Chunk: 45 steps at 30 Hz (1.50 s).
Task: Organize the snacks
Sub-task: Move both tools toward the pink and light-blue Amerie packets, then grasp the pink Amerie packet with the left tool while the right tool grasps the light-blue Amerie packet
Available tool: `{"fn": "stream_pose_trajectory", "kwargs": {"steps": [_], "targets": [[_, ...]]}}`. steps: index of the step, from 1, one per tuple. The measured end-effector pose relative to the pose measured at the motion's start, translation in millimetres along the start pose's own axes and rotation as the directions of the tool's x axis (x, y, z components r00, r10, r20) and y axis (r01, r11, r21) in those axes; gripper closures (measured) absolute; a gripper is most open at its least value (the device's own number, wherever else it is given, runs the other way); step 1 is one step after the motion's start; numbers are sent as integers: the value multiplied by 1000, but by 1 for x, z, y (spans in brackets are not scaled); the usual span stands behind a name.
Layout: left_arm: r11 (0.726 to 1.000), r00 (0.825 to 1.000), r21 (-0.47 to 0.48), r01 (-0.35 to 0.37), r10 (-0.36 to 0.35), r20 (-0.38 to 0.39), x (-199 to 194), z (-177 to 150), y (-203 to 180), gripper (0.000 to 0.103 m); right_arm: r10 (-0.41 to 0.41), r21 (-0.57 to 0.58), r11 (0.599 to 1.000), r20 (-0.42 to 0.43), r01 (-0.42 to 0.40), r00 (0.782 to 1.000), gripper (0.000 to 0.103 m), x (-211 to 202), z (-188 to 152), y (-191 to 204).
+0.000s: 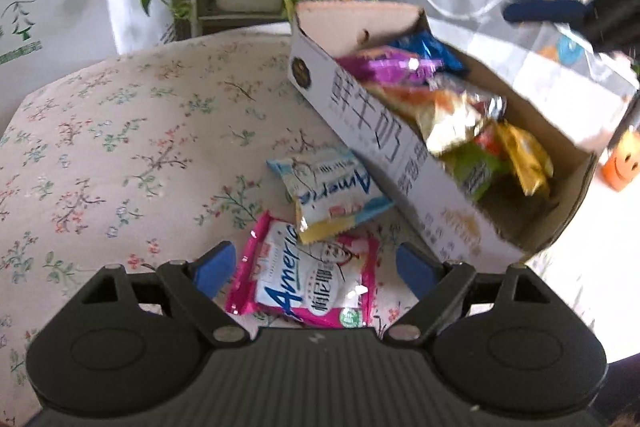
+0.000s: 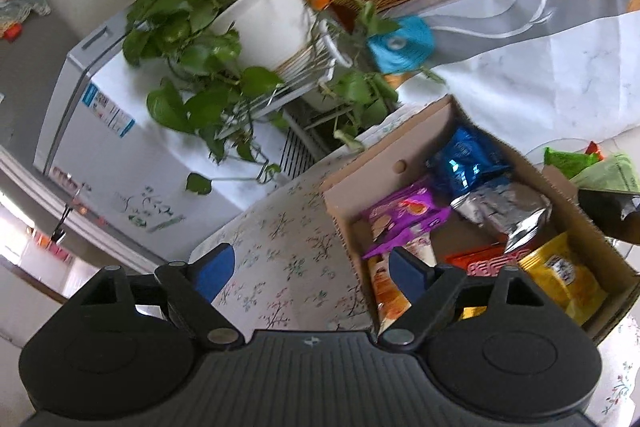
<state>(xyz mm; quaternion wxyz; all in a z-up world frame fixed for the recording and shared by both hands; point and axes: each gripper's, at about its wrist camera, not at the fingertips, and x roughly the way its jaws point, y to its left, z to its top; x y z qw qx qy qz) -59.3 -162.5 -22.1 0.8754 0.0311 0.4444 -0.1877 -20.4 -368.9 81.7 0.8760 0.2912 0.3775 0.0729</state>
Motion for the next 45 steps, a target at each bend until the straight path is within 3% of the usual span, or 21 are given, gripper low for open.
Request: {"fn": "stream_pose_trajectory", "kwargs": {"steps": [8, 12, 20, 23, 28, 32, 36, 45], "targets": [[998, 999, 44, -40, 41, -15, 19, -5, -2, 16, 40, -45, 998, -95, -45, 995, 14, 17, -10, 17], [998, 997, 7, -68, 69, -30, 22, -5, 18, 16, 56, -40, 997, -136, -62, 989, 14, 24, -16, 21], [991, 991, -40, -129, 128, -28, 5, -18, 69, 15, 3, -49, 999, -190, -12, 982, 13, 38, -34, 31], [984, 986, -61, -168, 166, -31, -4, -28, 93, 14, -33, -56, 998, -188, 22, 982, 13, 44, -44, 36], [956, 976, -198, -216, 212, -39, -17, -38, 133, 13, -104, -117, 990, -199, 82, 974, 13, 58, -64, 47], [944, 979, -258, -203, 202, -32, -20, -35, 145, 11, -195, -129, 976, -187, 173, 963, 13, 71, -81, 51], [939, 982, -288, -188, 186, -35, -21, -35, 147, 8, -280, -125, 957, -167, 261, 945, 13, 85, -91, 51], [929, 983, -322, -181, 176, -45, -21, -38, 153, 3, -444, -78, 896, -160, 437, 882, 13, 121, -110, 49]]}}
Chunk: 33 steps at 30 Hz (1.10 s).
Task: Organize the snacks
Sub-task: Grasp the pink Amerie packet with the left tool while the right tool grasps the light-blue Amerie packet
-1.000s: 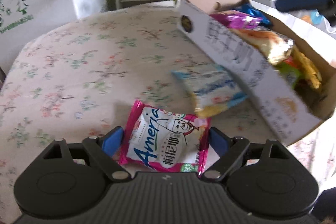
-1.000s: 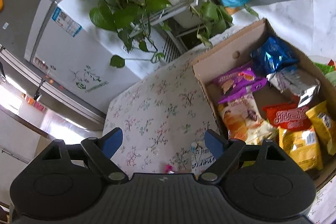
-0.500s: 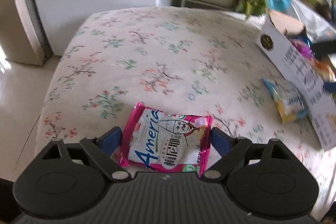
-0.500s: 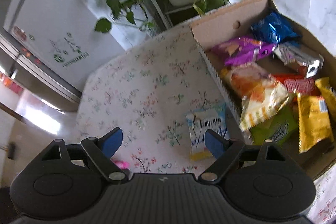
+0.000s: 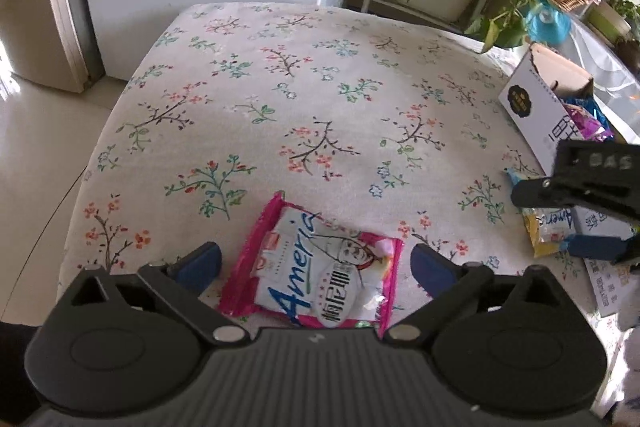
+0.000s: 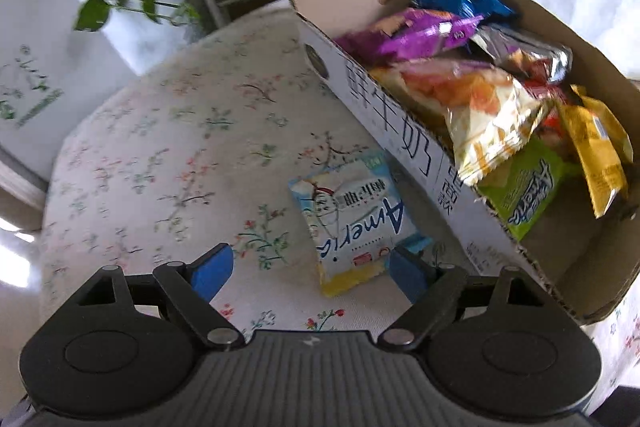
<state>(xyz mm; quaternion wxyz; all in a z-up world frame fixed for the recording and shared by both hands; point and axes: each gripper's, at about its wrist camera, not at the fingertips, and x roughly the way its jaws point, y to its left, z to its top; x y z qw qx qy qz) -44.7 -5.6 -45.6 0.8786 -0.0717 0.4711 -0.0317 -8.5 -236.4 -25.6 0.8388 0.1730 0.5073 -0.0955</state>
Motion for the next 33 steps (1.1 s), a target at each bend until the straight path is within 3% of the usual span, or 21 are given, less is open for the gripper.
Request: {"fn": "stream_pose_trajectory", "kwargs": {"steps": [4, 7, 10, 12, 15, 22, 33], "targets": [[1000, 1000, 18, 2, -2, -2, 1, -1, -1, 1, -28, 56, 998, -16, 29, 999, 9, 17, -1, 0], [999, 1000, 42, -6, 6, -4, 1, -1, -3, 1, -37, 24, 999, 30, 36, 999, 7, 20, 0, 5], [999, 1000, 49, -6, 6, -6, 2, -1, -3, 1, 97, 13, 995, 28, -97, 995, 8, 20, 0, 6], [999, 1000, 45, -5, 6, -7, 1, 0, -2, 1, 226, -9, 974, 2, -226, 974, 13, 17, 2, 7], [998, 999, 43, -51, 52, -12, 3, 1, 2, 1, 290, -44, 956, 15, -289, 957, 13, 5, 4, 5], [997, 998, 41, -61, 61, -10, 3, 1, 4, 1, 107, -57, 993, 69, -103, 992, 14, 5, 7, -8], [994, 997, 79, -75, 76, -7, 4, -2, 0, 1, -2, -98, 995, 121, 14, 993, 14, 32, 6, 13]]}}
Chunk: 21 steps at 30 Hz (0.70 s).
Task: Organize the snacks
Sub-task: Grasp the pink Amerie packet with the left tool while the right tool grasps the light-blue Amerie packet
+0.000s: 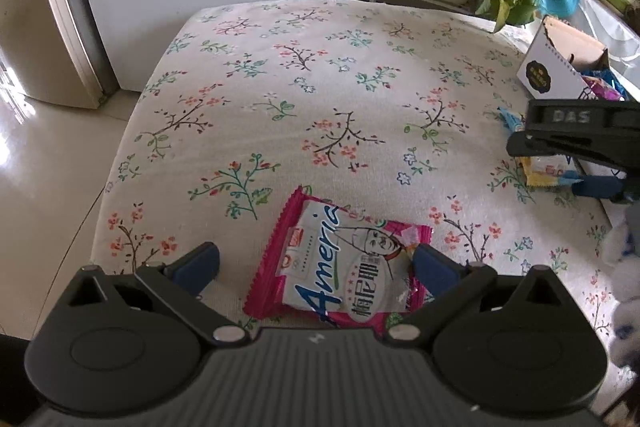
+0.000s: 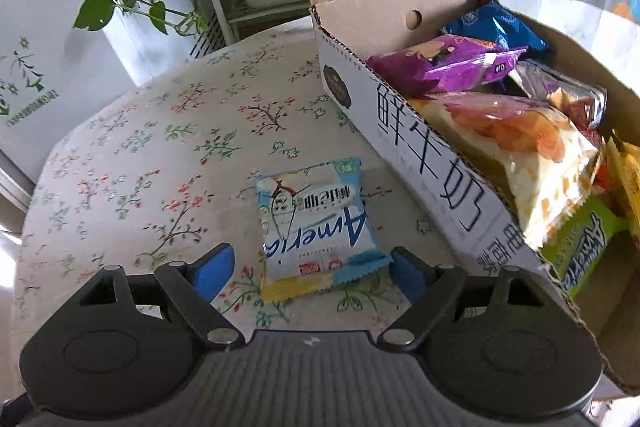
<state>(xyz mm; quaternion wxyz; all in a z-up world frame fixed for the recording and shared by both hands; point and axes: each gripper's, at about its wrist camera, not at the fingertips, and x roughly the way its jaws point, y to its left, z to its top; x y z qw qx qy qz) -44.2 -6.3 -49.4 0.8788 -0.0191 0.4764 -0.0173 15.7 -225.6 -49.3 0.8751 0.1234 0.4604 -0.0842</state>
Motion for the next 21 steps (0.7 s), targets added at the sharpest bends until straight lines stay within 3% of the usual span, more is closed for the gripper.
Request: {"fn": "stream_pose_trajectory", "kwargs": {"steps": [3, 8, 14, 21], "targets": [[1000, 1000, -18, 14, -13, 8, -1, 0, 3, 1, -8, -60, 998, 10, 9, 1000, 29, 2, 1, 6], [998, 1000, -65, -2, 4, 21, -2, 2, 10, 1, 104, -92, 990, -25, -105, 994, 32, -3, 2, 12], [994, 999, -107, 30, -28, 23, -4, 4, 18, 2, 117, -76, 990, -14, -118, 993, 22, -7, 10, 10], [996, 995, -5, 89, -89, 47, -8, 2, 12, 2, 69, -135, 988, -33, -73, 997, 21, 12, 10, 23]]}}
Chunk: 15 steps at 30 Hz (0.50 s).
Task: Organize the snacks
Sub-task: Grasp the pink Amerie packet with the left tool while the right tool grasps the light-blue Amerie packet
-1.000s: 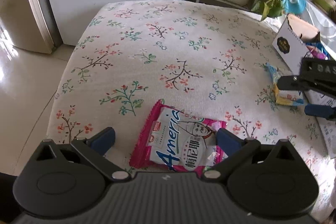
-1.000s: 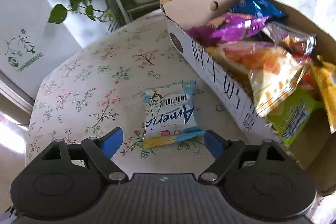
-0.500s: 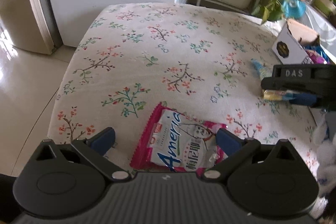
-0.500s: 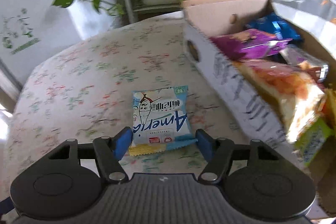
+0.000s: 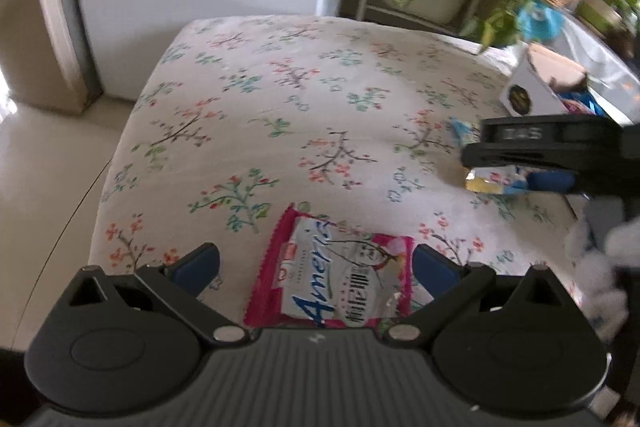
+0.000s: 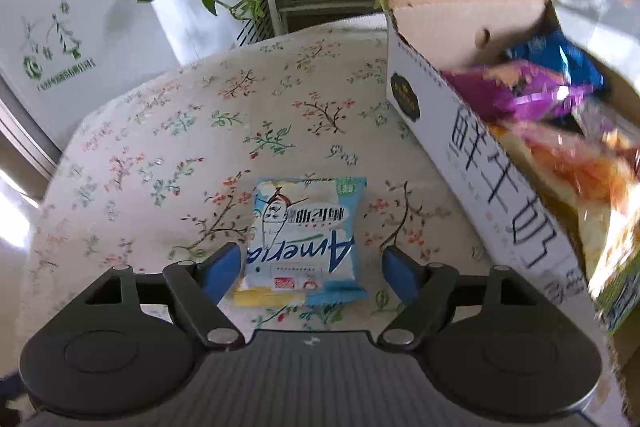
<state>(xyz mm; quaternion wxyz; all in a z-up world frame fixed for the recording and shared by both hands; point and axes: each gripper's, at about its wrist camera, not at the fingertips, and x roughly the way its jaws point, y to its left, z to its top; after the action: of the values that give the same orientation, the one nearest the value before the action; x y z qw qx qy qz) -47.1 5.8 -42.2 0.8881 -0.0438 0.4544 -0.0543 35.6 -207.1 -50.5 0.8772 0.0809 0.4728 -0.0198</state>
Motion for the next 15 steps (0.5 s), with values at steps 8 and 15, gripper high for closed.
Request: {"fn": "stream_pose_trajectory", "kwargs": {"steps": [8, 15], "targets": [[994, 1000, 107, 31, -30, -7, 7, -7, -15, 2, -46, -53, 998, -4, 46, 999, 32, 4, 1, 6], [986, 998, 160, -47, 40, 45, 9, -14, -21, 19, -41, -42, 998, -9, 41, 999, 41, 0, 0, 1]]}}
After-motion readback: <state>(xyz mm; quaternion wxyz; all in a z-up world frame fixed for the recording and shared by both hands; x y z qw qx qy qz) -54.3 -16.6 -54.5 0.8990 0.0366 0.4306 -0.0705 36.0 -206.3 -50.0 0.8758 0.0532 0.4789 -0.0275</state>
